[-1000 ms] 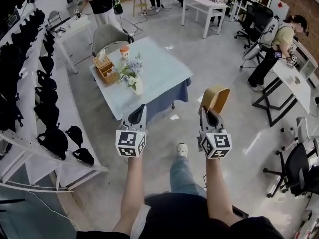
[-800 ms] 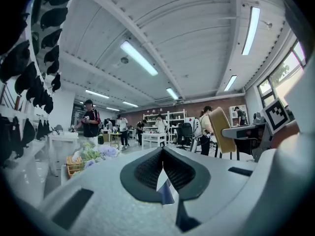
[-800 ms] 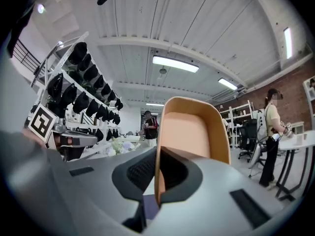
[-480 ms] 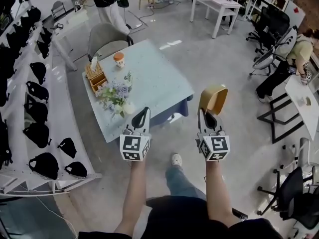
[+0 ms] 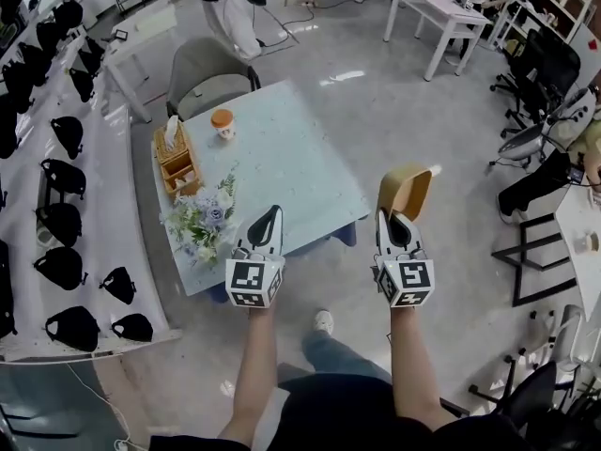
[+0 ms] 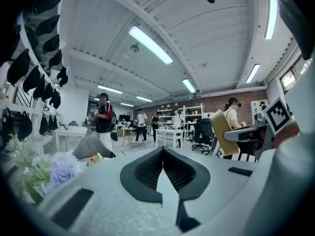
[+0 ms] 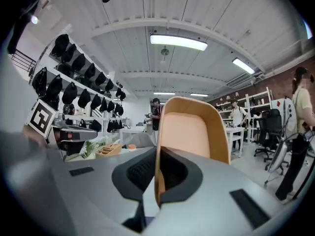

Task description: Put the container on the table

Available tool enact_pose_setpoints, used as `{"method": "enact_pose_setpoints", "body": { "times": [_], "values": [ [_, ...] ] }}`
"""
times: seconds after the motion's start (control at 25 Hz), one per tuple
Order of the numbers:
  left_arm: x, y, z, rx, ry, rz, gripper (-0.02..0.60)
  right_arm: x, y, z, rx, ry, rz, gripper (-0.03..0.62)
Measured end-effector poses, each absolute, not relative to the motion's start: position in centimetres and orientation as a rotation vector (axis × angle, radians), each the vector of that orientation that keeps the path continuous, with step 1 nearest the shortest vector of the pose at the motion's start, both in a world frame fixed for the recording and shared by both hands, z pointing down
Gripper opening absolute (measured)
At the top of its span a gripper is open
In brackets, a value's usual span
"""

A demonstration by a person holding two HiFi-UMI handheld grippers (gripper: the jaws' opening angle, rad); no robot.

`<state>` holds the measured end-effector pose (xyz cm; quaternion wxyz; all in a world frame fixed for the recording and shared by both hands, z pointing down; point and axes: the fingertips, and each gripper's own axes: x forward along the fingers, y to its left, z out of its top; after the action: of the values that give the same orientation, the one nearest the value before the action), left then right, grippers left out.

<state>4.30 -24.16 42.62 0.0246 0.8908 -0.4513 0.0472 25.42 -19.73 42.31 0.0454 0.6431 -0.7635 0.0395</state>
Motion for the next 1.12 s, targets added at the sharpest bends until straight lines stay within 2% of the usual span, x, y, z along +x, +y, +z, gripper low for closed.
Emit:
{"method": "enact_pose_setpoints", "body": {
  "times": [0.36, 1.12],
  "values": [
    [6.4, -26.9, 44.3, 2.727, -1.423, 0.191, 0.009, 26.7, -24.1, 44.0, 1.886, -2.361, 0.158, 0.003],
    [6.8, -33.0, 44.8, 2.710, -1.446, 0.223, 0.009, 24.3, -30.3, 44.7, 1.784, -2.371, 0.171, 0.003]
  ]
}}
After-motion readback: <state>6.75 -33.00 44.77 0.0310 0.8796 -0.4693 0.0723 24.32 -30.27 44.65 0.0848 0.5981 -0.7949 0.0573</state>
